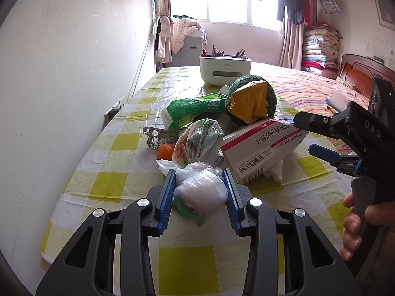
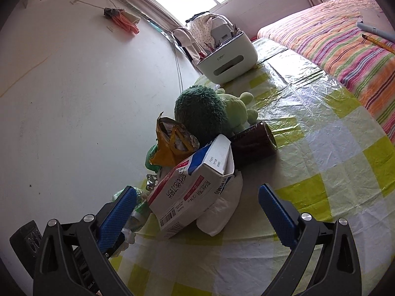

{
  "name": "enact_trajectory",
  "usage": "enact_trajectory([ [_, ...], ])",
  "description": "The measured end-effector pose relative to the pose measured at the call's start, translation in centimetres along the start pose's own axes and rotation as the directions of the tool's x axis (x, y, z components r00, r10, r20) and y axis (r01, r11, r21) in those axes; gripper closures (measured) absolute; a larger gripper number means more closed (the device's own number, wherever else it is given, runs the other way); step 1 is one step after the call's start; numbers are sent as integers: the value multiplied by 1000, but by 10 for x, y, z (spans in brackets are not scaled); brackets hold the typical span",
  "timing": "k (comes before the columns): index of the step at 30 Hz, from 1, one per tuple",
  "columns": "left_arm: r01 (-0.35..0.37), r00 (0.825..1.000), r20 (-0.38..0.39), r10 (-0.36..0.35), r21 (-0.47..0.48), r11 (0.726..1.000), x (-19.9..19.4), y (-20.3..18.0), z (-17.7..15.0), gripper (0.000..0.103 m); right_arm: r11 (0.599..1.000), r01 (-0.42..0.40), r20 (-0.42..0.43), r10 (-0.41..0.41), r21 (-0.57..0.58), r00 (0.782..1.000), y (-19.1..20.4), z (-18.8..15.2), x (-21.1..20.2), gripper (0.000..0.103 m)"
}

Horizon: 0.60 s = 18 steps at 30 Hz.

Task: Collect trash
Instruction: 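Close the right tool on the white red-striped box while the left tool holds the bag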

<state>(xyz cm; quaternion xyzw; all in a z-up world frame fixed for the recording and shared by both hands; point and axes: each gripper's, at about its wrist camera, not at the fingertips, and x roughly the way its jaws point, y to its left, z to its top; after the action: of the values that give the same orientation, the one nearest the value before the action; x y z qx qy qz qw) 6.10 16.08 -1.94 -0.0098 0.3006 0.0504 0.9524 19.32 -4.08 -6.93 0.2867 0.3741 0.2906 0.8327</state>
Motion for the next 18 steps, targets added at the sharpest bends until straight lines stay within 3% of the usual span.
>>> enact_trajectory([
  [3,20,1000,10,-20,-12,1000,-3,-4,1,66,1000,-16,-19,16,20,1000,0,6,13,9],
  [8,41,998,43,-40,-18,999,-11,-12,6,66,998,-28,-66,31,55,997,-3,10,31,36],
  [9,37,998,45,-36,-14,999,-11,-14,6,66,998,-22,-74,26,60,997,-5,10,33,48],
  [11,32,998,47,-32,-10,999,-12,-17,5,65,996,-38,-67,43,75,997,-9,8,32,53],
  [13,38,998,46,-37,-10,999,-12,-18,5,65,997,-44,-47,47,70,998,-10,8,27,67],
  [18,44,996,75,-43,-17,999,-16,-14,5,65,997,-63,10,62,35,998,-7,7,14,69],
])
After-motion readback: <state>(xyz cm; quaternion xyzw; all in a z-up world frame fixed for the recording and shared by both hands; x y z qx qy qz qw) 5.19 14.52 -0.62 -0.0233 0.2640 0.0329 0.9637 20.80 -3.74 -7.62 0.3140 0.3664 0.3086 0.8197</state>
